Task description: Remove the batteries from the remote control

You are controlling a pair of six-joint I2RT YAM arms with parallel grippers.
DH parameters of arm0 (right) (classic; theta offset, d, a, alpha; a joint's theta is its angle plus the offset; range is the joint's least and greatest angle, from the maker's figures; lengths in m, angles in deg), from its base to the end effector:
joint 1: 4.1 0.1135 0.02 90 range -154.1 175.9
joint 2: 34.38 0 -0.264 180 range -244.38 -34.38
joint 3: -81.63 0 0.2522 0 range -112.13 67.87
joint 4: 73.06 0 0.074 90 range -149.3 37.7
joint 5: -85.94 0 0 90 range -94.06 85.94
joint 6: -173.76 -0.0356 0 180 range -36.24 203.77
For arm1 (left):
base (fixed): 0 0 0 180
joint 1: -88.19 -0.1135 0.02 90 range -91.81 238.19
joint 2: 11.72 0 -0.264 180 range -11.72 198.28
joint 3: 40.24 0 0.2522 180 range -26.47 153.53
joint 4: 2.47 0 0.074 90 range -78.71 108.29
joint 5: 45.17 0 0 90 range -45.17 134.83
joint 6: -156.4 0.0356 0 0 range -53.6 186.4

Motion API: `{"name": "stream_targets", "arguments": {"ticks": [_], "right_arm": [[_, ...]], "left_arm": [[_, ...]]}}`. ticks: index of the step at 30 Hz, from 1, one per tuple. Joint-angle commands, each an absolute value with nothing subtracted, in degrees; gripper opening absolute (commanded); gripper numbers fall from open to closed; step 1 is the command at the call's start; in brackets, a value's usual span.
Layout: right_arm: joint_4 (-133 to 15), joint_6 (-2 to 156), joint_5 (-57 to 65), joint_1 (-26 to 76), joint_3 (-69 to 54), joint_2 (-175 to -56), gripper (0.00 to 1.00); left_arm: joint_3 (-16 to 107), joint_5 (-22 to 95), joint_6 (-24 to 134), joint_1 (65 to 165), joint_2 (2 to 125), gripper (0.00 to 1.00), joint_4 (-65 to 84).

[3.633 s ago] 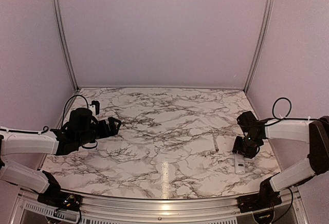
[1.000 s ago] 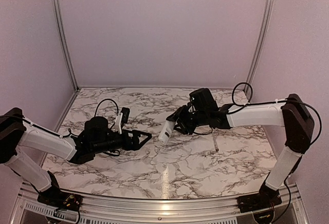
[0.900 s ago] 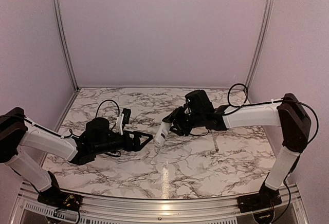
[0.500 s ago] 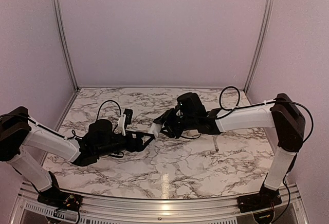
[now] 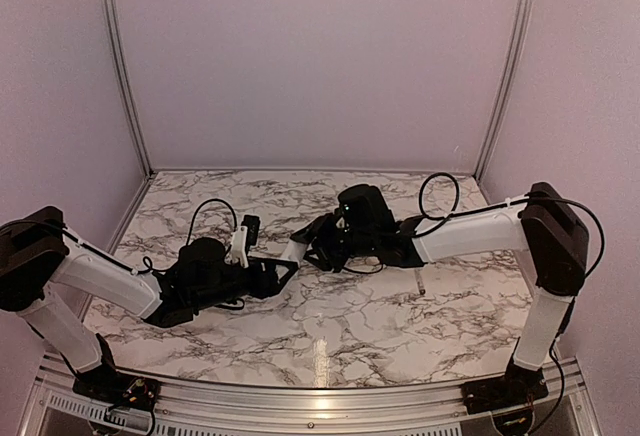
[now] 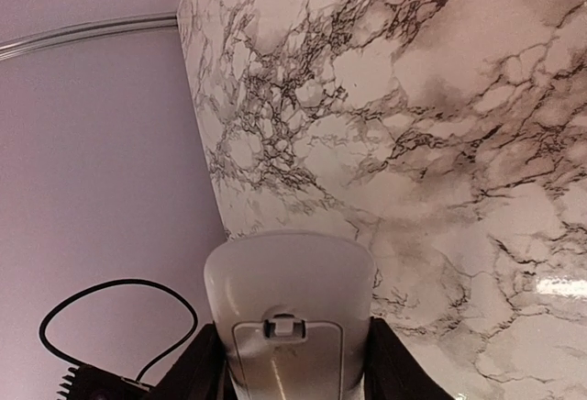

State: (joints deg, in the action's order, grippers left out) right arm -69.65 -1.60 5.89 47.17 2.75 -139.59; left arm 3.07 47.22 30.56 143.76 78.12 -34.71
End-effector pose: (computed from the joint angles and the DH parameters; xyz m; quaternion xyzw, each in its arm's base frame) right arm 0.2517 0.3237 0.2023 0.2109 0.8365 0.4924 0.1151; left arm 0.1702 -0.2457 0.1674 0.1226 0.7799 -0.4276 0.4402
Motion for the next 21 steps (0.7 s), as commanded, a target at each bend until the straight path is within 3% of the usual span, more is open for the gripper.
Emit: {"name": "stream_targets", "arguments": {"ticks": [1, 15, 21], "right_arm": [[-72.0, -2.7, 5.1, 47.9, -0.1, -140.3, 0.0], [-72.6, -2.6, 4.9, 48.5, -0.7, -140.8, 0.0], [-74.0, -3.1, 5.2, 48.6, 0.6, -140.6, 0.0]], "left_arm": [[4.6, 49.4, 30.8, 144.3, 79.1, 0.55, -35.6], [4.5, 50.1, 31.2, 144.4, 79.3, 0.32, -36.1], [4.1, 50.5, 31.3, 144.4, 78.8, 0.1, -36.1]]}}
